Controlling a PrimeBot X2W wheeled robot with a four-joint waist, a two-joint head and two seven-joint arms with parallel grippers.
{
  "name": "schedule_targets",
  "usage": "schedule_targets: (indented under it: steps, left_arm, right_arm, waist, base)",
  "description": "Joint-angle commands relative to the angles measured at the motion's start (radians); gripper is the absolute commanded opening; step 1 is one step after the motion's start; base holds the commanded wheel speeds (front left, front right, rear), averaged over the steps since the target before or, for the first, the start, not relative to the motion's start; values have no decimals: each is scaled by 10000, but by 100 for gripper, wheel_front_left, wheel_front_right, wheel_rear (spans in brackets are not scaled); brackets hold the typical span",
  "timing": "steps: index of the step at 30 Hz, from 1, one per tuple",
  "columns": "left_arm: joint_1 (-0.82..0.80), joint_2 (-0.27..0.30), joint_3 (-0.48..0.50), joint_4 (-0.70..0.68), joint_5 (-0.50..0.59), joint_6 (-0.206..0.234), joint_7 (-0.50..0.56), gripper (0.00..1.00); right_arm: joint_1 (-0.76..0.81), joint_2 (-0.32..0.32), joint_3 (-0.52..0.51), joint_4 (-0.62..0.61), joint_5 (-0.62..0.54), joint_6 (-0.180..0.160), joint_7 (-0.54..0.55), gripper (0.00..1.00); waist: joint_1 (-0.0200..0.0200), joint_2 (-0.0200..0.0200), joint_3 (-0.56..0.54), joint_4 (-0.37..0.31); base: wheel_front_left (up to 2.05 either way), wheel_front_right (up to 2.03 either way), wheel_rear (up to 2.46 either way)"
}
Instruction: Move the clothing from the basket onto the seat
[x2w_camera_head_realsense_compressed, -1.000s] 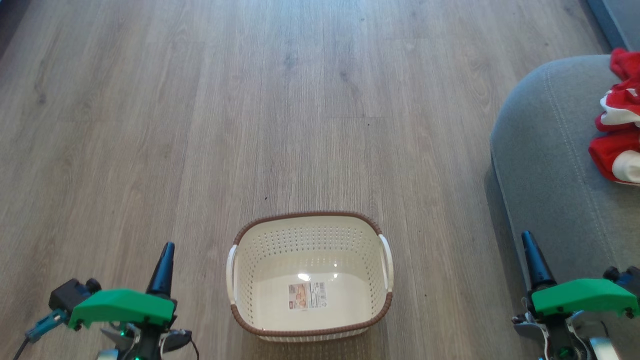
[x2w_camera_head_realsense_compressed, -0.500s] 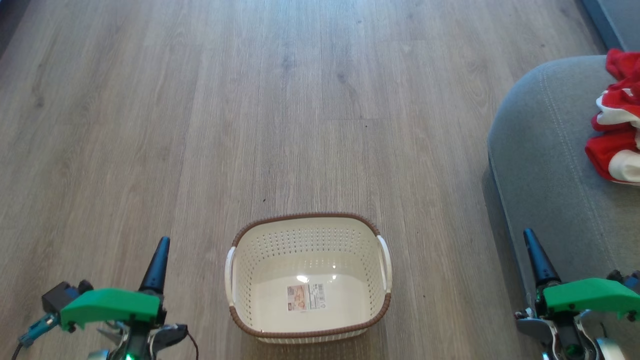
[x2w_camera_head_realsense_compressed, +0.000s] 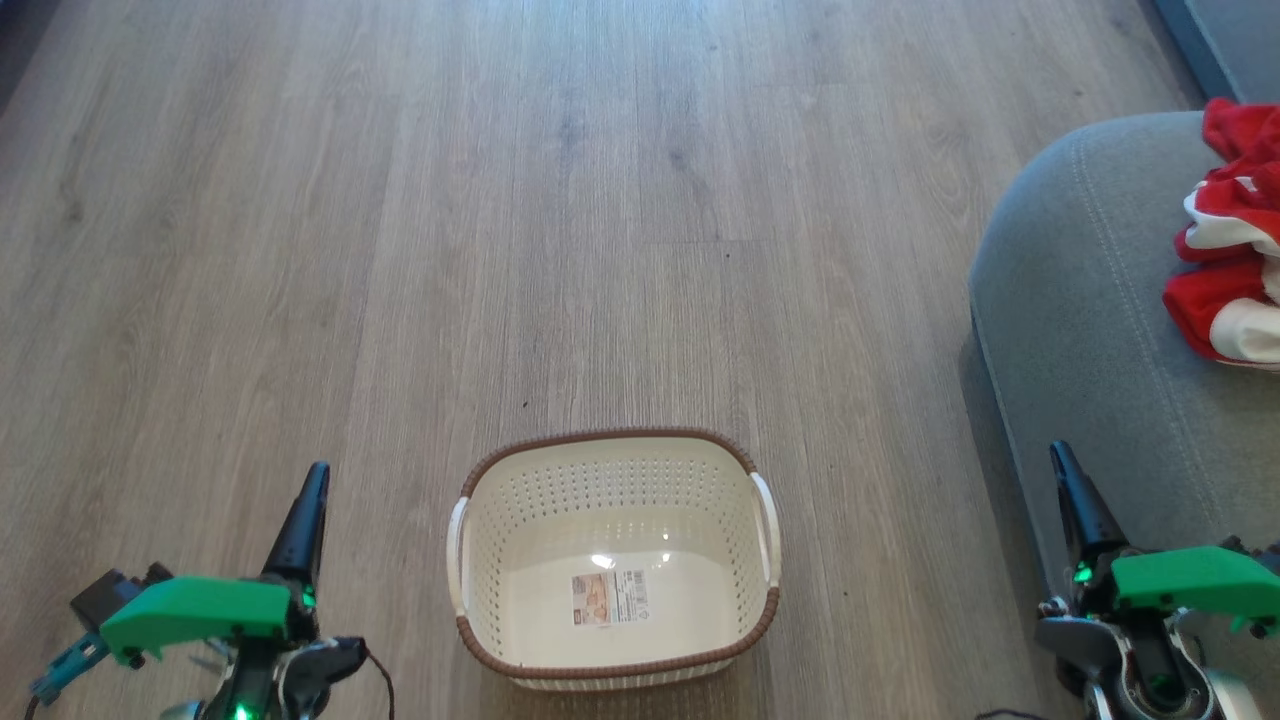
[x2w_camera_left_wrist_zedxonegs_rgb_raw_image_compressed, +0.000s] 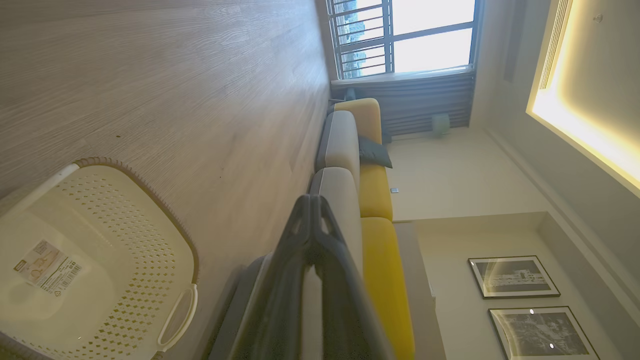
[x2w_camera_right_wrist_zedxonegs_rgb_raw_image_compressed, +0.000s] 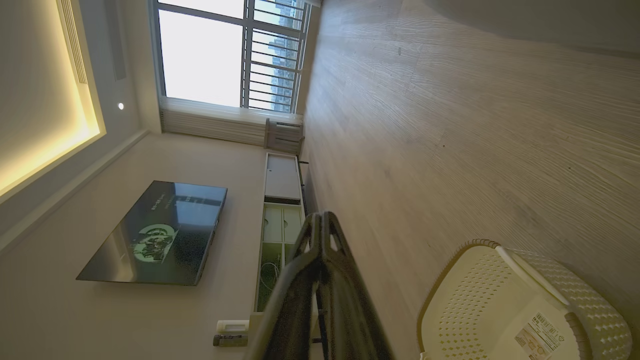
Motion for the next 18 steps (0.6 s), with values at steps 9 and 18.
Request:
schedule_targets:
  steps: [9, 18]
  left_arm:
    - [-409, 42, 535, -525, -1066, -152, 309, 0]
    - [-408, 37, 619, -591, -1496, -184, 426, 0]
  right_arm:
    - [-581, 19, 95, -505, 1182, 0, 313, 0]
    - [-608, 32, 66, -544, 1663, 0, 432, 0]
  waist:
    - [0, 0, -31, -41]
    - [0, 0, -46, -60]
  base:
    - [0, 0, 0]
    - [0, 0, 0]
